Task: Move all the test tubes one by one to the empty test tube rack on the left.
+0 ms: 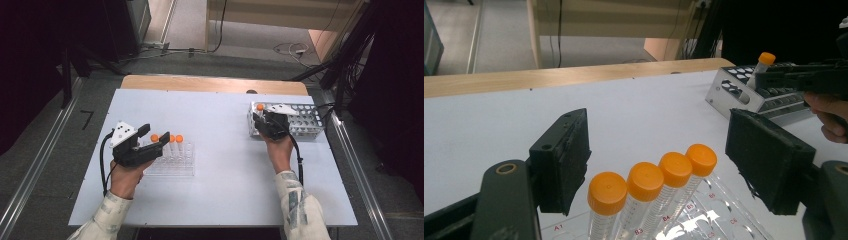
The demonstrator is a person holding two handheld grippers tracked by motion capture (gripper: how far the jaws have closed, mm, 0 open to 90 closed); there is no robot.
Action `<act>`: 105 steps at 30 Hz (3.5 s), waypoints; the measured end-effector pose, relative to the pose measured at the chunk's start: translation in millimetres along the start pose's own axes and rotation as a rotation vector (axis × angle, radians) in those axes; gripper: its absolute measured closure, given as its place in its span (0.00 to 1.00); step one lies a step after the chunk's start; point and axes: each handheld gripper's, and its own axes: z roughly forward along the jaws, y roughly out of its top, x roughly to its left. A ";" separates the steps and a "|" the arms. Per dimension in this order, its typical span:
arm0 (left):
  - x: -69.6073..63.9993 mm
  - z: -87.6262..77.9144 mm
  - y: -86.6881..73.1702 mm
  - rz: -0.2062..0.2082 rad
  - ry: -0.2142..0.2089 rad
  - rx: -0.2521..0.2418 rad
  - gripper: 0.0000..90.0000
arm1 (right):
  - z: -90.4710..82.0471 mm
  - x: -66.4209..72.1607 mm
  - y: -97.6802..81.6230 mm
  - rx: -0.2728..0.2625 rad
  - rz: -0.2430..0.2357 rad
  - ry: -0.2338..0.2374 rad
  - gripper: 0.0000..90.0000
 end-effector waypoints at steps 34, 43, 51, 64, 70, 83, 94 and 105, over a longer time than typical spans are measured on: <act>-4.7 -0.7 1.0 0.007 -0.017 -0.005 0.28 | -21.7 -3.8 26.1 -0.088 0.003 -0.002 0.80; -5.8 -0.8 1.6 0.006 -0.020 -0.010 0.28 | -31.0 -4.1 30.2 -0.105 -0.004 0.001 0.80; -7.1 -1.3 1.8 0.006 -0.023 -0.010 0.28 | -37.7 -3.5 30.5 -0.108 -0.007 0.016 0.80; -9.6 -2.0 2.4 0.012 -0.026 -0.014 0.28 | -50.8 2.6 24.4 -0.118 -0.009 0.061 0.80; -10.6 -1.6 2.2 0.014 -0.023 -0.012 0.28 | -59.4 5.8 19.8 -0.128 -0.018 0.090 0.80; -12.3 -1.3 2.1 0.018 -0.029 -0.010 0.28 | -73.1 12.4 6.8 -0.130 -0.031 0.131 0.80; -13.5 -0.2 1.4 0.021 -0.030 -0.009 0.28 | -78.9 13.9 -3.7 -0.120 -0.031 0.151 0.80; -14.0 -1.2 1.7 0.024 -0.030 -0.010 0.28 | -85.1 19.2 -11.8 -0.118 -0.037 0.175 0.80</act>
